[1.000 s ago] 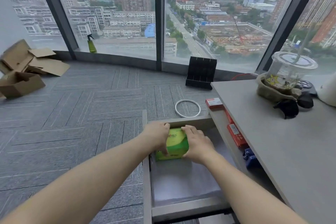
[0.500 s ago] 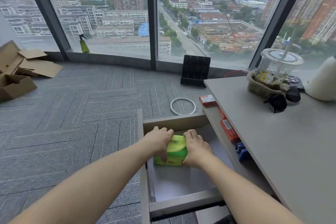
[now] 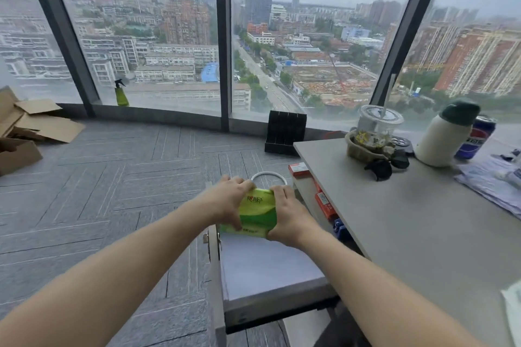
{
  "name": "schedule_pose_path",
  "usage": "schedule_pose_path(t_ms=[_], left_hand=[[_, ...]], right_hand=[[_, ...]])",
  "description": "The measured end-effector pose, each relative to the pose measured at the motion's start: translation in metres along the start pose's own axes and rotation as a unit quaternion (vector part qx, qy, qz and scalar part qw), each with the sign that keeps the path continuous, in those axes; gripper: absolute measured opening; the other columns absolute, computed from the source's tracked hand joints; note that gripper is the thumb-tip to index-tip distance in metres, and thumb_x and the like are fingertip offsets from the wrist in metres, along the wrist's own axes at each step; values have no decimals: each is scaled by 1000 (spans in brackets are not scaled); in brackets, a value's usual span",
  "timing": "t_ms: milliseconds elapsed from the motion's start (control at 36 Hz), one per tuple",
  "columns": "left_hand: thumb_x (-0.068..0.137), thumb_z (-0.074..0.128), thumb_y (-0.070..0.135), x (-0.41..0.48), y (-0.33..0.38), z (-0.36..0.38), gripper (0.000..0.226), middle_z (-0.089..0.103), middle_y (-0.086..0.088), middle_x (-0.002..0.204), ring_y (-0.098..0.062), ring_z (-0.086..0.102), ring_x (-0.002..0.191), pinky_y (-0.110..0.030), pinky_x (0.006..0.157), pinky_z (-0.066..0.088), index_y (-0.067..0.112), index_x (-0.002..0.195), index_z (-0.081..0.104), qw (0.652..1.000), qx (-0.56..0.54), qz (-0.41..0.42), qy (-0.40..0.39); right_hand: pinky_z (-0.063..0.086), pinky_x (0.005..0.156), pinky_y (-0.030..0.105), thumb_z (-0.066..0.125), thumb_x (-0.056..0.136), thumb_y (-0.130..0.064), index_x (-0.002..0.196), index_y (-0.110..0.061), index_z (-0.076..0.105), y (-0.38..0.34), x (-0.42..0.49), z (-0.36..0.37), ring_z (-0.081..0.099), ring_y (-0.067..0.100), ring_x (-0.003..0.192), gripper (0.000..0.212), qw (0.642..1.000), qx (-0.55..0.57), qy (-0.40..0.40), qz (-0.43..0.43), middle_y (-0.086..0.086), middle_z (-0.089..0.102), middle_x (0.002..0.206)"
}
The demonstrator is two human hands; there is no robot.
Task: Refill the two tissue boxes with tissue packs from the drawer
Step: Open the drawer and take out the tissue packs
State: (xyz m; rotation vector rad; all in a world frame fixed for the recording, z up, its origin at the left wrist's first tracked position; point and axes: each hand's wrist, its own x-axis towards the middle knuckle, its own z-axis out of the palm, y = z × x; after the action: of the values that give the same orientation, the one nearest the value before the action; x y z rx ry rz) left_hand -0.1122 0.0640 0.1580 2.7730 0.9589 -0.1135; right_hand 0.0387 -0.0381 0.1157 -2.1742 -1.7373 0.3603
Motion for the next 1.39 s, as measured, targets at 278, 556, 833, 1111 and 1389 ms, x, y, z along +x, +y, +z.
schedule_pose_path(t_ms=[278, 556, 833, 1111, 1389], left_hand=[[58, 84, 42, -37, 50, -65, 97, 49, 7, 125, -17, 37, 112, -36, 94, 46, 31, 140, 33, 991, 36, 77, 107], [58, 83, 47, -62, 149, -80, 100, 47, 12, 125, -15, 34, 108, -33, 92, 43, 37, 142, 30, 967, -27, 201, 153], [56, 76, 59, -93, 250, -54, 98, 46, 14, 124, -16, 34, 109, -38, 90, 44, 44, 140, 28, 938, -51, 316, 136], [58, 78, 60, -119, 328, -11, 98, 47, 13, 131, -15, 35, 112, -32, 90, 43, 42, 142, 31, 917, -56, 385, 86], [58, 81, 58, -120, 371, 18, 89, 49, 9, 135, -18, 36, 123, -31, 97, 40, 42, 135, 40, 903, -104, 416, 14]], right_hand=[[51, 86, 38, 82, 62, -29, 139, -21, 25, -14, -53, -84, 50, 27, 105, 95, 995, -27, 89, -26, 3, 29, 129], [45, 89, 33, 82, 64, -33, 139, -23, 27, 17, -172, -162, 41, 20, 110, 93, 988, -49, 149, 11, 1, 28, 128], [47, 92, 36, 79, 58, -46, 135, -33, 25, 46, -313, -195, 45, 18, 110, 95, 980, -98, 143, 103, -7, 27, 122], [42, 93, 29, 76, 54, -48, 138, -29, 28, 63, -414, -184, 46, 19, 114, 98, 967, -72, 128, 208, -5, 30, 128], [40, 93, 25, 87, 58, -32, 141, -29, 32, 86, -462, -174, 43, 11, 113, 100, 949, -22, 128, 289, -8, 35, 132]])
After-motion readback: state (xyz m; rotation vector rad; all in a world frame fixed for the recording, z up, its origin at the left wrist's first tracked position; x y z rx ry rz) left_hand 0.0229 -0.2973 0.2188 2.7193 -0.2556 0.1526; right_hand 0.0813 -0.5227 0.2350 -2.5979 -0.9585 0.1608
